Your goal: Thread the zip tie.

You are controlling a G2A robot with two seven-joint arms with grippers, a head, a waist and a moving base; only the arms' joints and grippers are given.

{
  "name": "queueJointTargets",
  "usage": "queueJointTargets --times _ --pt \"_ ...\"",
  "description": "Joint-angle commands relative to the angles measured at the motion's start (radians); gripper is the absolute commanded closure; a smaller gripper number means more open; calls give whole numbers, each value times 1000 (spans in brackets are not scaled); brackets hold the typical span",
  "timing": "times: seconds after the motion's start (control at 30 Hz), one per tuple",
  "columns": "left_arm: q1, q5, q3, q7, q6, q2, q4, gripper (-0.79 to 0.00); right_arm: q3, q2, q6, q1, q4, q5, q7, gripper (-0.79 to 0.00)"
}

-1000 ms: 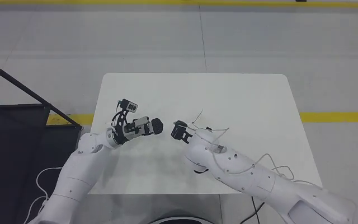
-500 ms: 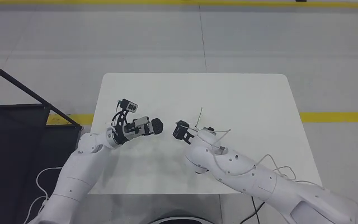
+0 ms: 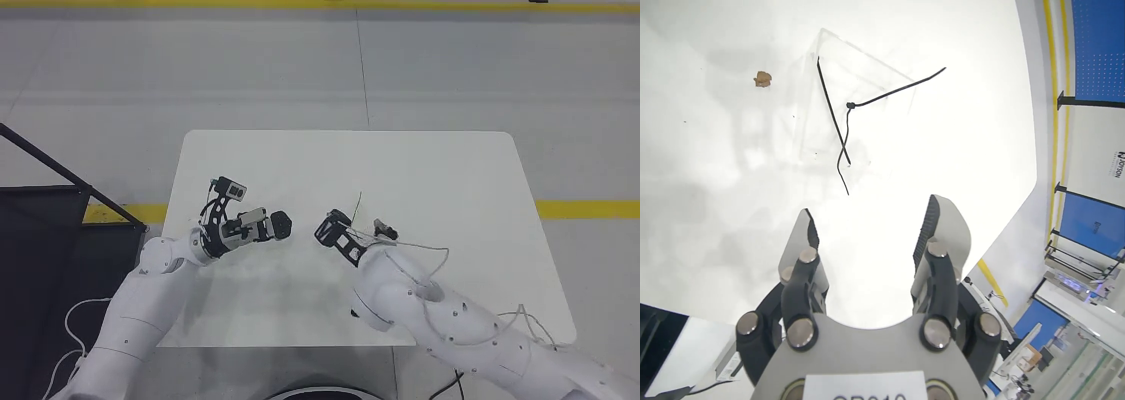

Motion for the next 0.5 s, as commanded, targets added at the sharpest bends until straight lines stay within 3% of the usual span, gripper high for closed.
queueJointTargets --times 0.0,0.03,0.07,0.23,0.47 --pt "0 0 0 0 0 0 0 -785 67 22 24 -62 -95 -22 0 -699" --pt "0 0 0 0 0 0 0 -785 102 32 39 -96 -144 -32 0 -767" --pt "0 0 0 0 0 0 0 -785 137 40 54 -129 -190 -47 -11 -785" --pt "0 0 0 0 0 0 0 -785 298 77 211 -349 -342 -202 -223 -785" --pt "0 0 0 0 0 0 0 -785 464 101 290 -610 -431 -204 -512 -785"
